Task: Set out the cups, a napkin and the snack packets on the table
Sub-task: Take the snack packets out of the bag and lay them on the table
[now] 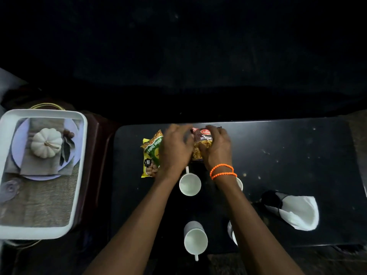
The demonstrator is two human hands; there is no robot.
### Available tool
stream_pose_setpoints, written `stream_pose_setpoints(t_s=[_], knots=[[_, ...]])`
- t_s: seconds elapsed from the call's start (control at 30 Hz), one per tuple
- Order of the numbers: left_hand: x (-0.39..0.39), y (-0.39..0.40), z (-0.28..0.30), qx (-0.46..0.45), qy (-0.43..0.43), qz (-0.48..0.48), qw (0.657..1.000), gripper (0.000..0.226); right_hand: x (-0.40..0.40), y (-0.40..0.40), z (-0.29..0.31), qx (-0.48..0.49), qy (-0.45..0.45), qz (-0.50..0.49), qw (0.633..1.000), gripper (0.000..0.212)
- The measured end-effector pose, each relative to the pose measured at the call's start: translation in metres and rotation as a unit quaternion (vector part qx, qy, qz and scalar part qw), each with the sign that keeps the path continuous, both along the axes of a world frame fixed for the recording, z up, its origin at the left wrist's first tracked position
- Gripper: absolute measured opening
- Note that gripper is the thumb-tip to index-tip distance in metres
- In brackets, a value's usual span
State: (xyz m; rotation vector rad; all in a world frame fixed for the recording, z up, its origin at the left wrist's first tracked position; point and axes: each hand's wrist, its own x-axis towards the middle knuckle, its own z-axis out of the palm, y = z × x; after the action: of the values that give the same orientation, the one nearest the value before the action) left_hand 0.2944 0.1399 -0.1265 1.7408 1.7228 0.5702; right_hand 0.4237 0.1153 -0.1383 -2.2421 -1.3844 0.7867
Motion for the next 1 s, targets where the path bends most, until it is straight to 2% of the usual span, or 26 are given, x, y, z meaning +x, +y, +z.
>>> stream_pose_setpoints(t_s=[0.03,0.1,0.2,0.27,0.3,0.33,0.4,0.47,0.53,0.67,0.77,0.9,1.0], knots=[[-0.015,-0.004,0.003,0.025,-0.033,0.072,0.997,0.030,-0.013,0.002,0.005,0.004,0.043,0.003,0.999,0.048],[-0.045,-0.014,0.002,0.029,-0.042,0.206,0.977,0.028,-0.039,0.004,0.009,-0.044,0.100,0.041,0.993,0.046],[-0.071,-0.031,-0.013,-0.130,-0.079,0.342,0.927,0.037,-0.070,0.007,0.005,-0.123,0.119,0.107,0.979,0.067],[-0.073,-0.036,-0.020,-0.222,-0.173,0.368,0.886,0.038,-0.082,0.010,0.000,-0.152,0.138,0.112,0.972,0.073],[-0.074,-0.037,-0.019,-0.235,-0.209,0.366,0.876,0.037,-0.085,0.011,-0.001,-0.154,0.148,0.105,0.971,0.072],[-0.075,-0.036,-0.018,-0.230,-0.222,0.357,0.878,0.036,-0.085,0.013,-0.001,-0.144,0.162,0.091,0.972,0.069],[-0.074,-0.031,-0.011,-0.193,-0.205,0.323,0.904,0.034,-0.077,0.014,0.002,-0.103,0.208,0.039,0.972,0.061],[-0.063,-0.025,-0.002,-0.159,-0.195,0.256,0.933,0.033,-0.056,0.012,0.009,-0.055,0.256,-0.021,0.965,0.052],[-0.039,-0.018,0.004,-0.139,-0.199,0.165,0.956,0.039,-0.024,0.006,0.015,-0.019,0.262,-0.071,0.962,0.048],[0.026,-0.009,0.008,-0.127,-0.175,-0.023,0.976,0.051,0.053,-0.016,0.018,0.022,0.215,-0.158,0.963,0.046],[0.069,-0.004,0.004,-0.085,-0.102,-0.096,0.986,0.045,0.101,-0.031,0.011,0.011,0.166,-0.205,0.964,0.049],[0.113,-0.004,-0.007,-0.060,-0.057,-0.127,0.988,0.040,0.137,-0.037,-0.006,-0.097,0.080,-0.171,0.977,0.071],[0.132,-0.002,-0.021,-0.046,-0.006,-0.192,0.980,0.049,0.145,-0.037,-0.014,-0.083,0.036,-0.128,0.988,0.078]])
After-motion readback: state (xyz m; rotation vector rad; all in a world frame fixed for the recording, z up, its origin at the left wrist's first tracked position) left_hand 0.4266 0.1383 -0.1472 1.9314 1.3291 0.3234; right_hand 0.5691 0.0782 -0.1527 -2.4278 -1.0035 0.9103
